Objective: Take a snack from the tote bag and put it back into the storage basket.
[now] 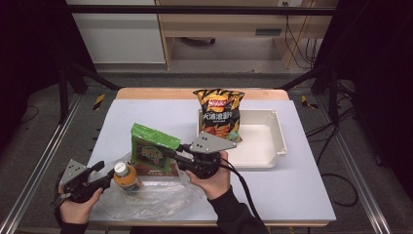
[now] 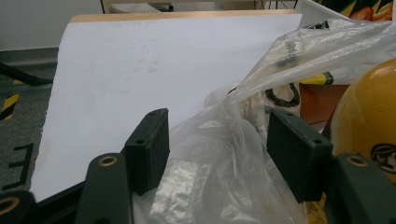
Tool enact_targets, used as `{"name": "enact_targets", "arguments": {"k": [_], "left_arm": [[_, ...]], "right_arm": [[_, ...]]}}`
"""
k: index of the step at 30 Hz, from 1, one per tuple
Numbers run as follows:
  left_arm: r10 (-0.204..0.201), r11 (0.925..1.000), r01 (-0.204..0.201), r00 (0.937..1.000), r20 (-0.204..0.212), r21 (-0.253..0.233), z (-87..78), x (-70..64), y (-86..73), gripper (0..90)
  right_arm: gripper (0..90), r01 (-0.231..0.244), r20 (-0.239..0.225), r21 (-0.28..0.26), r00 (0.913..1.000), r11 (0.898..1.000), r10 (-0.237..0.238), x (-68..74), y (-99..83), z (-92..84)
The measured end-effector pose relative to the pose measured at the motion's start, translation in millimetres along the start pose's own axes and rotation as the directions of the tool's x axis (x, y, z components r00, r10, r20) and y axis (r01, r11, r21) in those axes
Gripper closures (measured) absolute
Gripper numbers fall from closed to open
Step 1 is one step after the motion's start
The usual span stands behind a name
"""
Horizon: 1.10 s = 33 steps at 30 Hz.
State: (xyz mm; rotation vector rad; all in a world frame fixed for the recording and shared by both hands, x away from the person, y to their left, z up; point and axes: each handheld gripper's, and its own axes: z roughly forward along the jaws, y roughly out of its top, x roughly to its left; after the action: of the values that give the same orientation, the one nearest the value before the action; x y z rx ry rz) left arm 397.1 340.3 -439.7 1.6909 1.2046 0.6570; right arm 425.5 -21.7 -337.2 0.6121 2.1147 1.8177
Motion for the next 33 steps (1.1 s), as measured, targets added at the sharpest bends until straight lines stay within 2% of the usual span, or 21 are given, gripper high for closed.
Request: {"name": "enact_targets", "arguments": {"k": [6, 10, 20, 27, 33], "left_arm": [[0.001, 1.0, -0.001, 1.0, 0.0, -0.003, -0.4, -0.4, 0.2, 38.8], [-0.001, 1.0, 0.001, 1.0, -0.001, -0.004, -0.4, -0.1, 0.1, 38.8], [0.0, 1.0, 0.0, 1.0, -0.003, -0.005, -0.4, 0.0, -0.1, 38.8], [0.0, 1.0, 0.0, 1.0, -0.005, -0.007, -0.5, 0.9, -0.5, 38.8], [-0.001, 0.9999, 0.001, 1.0, -0.006, -0.01, -1.4, 0.7, -0.1, 38.8]], "right_arm": [[75.4, 0.011, 0.007, -0.015, 0.9999, 1.0, -0.011, -3.0, 15.2, -8.1], [75.4, 0.014, 0.022, -0.017, 0.9997, 1.0, -0.013, -10.2, 22.0, -14.9], [75.4, 0.006, 0.12, -0.023, 0.9928, 1.0, -0.004, -42.1, 29.2, -47.9], [75.4, -0.012, 0.219, -0.016, 0.9756, 1.0, 0.015, -71.8, 25.6, -72.1], [75.4, -0.04, 0.298, 0.016, 0.9538, 0.999, 0.034, -96.7, 15.4, -86.2]]}}
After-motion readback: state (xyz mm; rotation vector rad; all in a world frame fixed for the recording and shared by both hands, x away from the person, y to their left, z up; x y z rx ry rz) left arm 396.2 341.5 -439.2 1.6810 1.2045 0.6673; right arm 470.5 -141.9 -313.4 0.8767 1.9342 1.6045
